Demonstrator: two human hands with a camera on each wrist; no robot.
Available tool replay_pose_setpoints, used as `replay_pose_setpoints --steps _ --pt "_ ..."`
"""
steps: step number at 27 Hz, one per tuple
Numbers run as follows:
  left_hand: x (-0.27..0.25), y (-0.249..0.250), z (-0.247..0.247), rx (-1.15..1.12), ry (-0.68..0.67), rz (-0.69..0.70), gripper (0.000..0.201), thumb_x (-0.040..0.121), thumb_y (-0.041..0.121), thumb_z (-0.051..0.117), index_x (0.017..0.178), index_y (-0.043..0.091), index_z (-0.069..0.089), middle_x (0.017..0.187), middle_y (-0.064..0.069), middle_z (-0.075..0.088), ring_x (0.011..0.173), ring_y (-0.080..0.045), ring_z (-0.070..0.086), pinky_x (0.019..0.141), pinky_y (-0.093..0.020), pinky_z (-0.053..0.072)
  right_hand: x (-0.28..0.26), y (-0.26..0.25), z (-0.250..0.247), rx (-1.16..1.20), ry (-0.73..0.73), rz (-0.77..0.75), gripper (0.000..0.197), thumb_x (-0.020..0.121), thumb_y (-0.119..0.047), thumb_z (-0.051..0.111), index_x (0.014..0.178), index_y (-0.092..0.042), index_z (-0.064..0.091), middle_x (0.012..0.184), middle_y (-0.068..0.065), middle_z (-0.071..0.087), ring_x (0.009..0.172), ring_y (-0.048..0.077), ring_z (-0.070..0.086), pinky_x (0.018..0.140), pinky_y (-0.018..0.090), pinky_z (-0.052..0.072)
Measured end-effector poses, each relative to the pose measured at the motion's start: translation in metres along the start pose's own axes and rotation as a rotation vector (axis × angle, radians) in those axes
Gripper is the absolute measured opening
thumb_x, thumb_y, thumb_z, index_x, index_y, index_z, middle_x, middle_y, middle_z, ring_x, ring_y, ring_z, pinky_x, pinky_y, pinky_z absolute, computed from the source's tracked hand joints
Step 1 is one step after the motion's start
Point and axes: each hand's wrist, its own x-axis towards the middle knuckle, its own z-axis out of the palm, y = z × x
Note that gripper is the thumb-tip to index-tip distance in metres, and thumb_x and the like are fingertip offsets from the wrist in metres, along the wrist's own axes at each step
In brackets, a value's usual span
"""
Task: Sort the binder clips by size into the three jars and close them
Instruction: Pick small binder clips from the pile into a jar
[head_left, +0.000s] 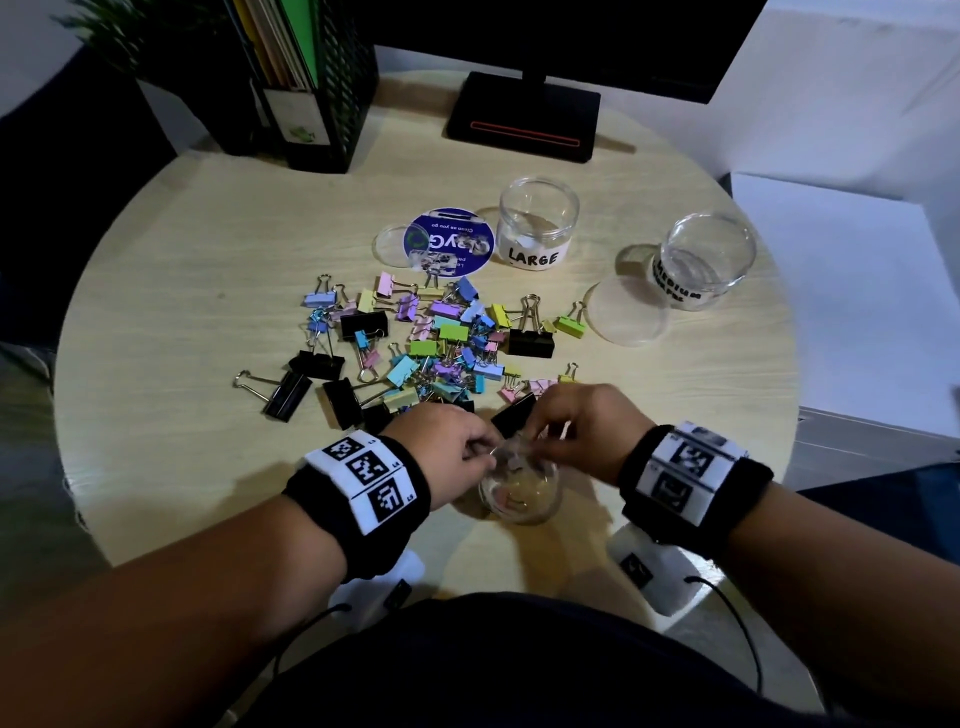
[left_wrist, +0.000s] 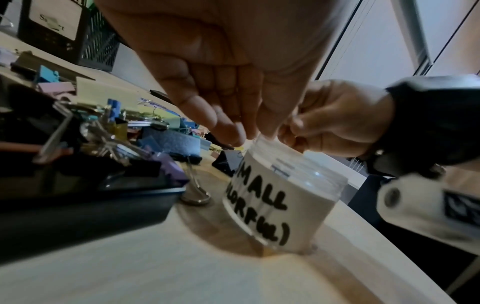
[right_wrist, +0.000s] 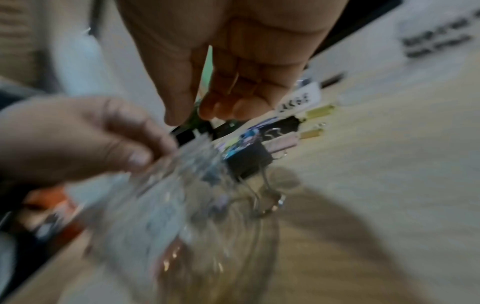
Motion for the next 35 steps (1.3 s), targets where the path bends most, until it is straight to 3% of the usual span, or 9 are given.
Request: replay_pose_setpoints --steps 2,5,8,12,18,24,27,30,35 --pt "-0.002 0.000 0.000 -0.016 -0.006 -0.011 0.023 0.087 0.035 0.060 0.109 0.030 0.066 0.087 0.018 0.055 0.076 -0.002 0.049 0.070 -0.018 0.039 0.009 0.016 -0.011 0.126 0.166 0.222 0.012 0.075 -0.012 0.075 0.075 -0.023 0.069 0.073 -0.011 0.058 0.066 0.008 0.053 0.064 0.021 0.042" --pt "0.000 -0.002 -0.002 -0.020 -0.004 -0.010 0.030 0.089 0.043 0.055 0.114 0.029 0.063 0.104 0.012 0.061 0.087 -0.006 0.052 0.078 -0.023 0.043 0.027 0.044 -0.024 -0.203 0.116 0.354 0.014 0.081 -0.020 0.068 0.095 -0.020 0.071 0.095 0.000 0.063 0.082 0.017 0.058 0.072 0.022 0.040" --pt "0.011 -0.004 -0.011 0.095 0.001 0.028 0.033 0.090 0.045 0.051 0.119 0.030 0.058 0.121 0.011 0.055 0.111 -0.011 0.047 0.097 -0.030 0.038 0.042 0.054 -0.023 -0.356 -0.029 0.336 0.028 0.085 -0.021 0.061 0.113 -0.023 0.065 0.108 0.006 0.061 0.097 0.024 0.058 0.078 0.026 0.041" --pt "0.035 -0.012 -0.028 0.271 0.008 0.034 0.032 0.093 0.039 0.047 0.124 0.033 0.052 0.129 0.013 0.047 0.122 -0.014 0.036 0.104 -0.036 0.029 0.051 0.050 -0.018 -0.476 -0.113 0.322 0.023 0.089 -0.024 0.053 0.107 -0.022 0.067 0.107 0.006 0.062 0.097 0.025 0.058 0.078 0.032 0.047" --pt "0.071 -0.013 -0.033 0.456 -0.099 0.007 0.040 0.093 0.041 0.046 0.131 0.033 0.048 0.133 0.005 0.046 0.125 -0.022 0.036 0.104 -0.041 0.028 0.046 0.054 -0.016 -0.494 -0.141 0.351 0.024 0.090 -0.023 0.051 0.111 -0.024 0.064 0.110 0.004 0.059 0.101 0.025 0.056 0.080 0.030 0.045" --pt "0.086 -0.001 -0.028 0.559 -0.150 -0.020 0.029 0.089 0.030 0.049 0.117 0.026 0.058 0.120 0.000 0.057 0.113 -0.026 0.047 0.098 -0.043 0.036 0.036 0.051 -0.010 -0.384 -0.129 0.400 0.019 0.089 -0.015 0.049 0.104 -0.018 0.060 0.110 0.006 0.056 0.098 0.026 0.056 0.080 0.033 0.048" --pt "0.087 -0.001 -0.027 0.562 -0.165 -0.008 0.026 0.087 0.021 0.052 0.111 0.023 0.060 0.111 -0.001 0.062 0.104 -0.027 0.052 0.091 -0.041 0.041 0.026 0.035 -0.015 -0.321 -0.046 0.314 0.018 0.090 -0.019 0.052 0.106 -0.018 0.060 0.111 0.005 0.053 0.102 0.025 0.054 0.083 0.032 0.044" --pt "0.085 0.000 -0.026 0.578 -0.178 -0.012 0.022 0.087 0.016 0.052 0.107 0.021 0.060 0.105 -0.002 0.063 0.100 -0.028 0.054 0.088 -0.039 0.041 0.009 0.001 -0.019 -0.220 -0.005 0.057 0.018 0.086 -0.020 0.059 0.103 -0.015 0.064 0.106 0.006 0.056 0.099 0.025 0.053 0.084 0.032 0.042" --pt "0.085 -0.004 -0.027 0.558 -0.170 -0.014 0.023 0.087 0.015 0.049 0.107 0.022 0.061 0.106 -0.002 0.064 0.099 -0.027 0.055 0.082 -0.034 0.042 -0.014 -0.023 -0.001 -0.288 -0.188 -0.223 0.020 0.070 -0.021 0.065 0.089 -0.016 0.070 0.092 0.011 0.061 0.087 0.034 0.057 0.072 0.043 0.053"
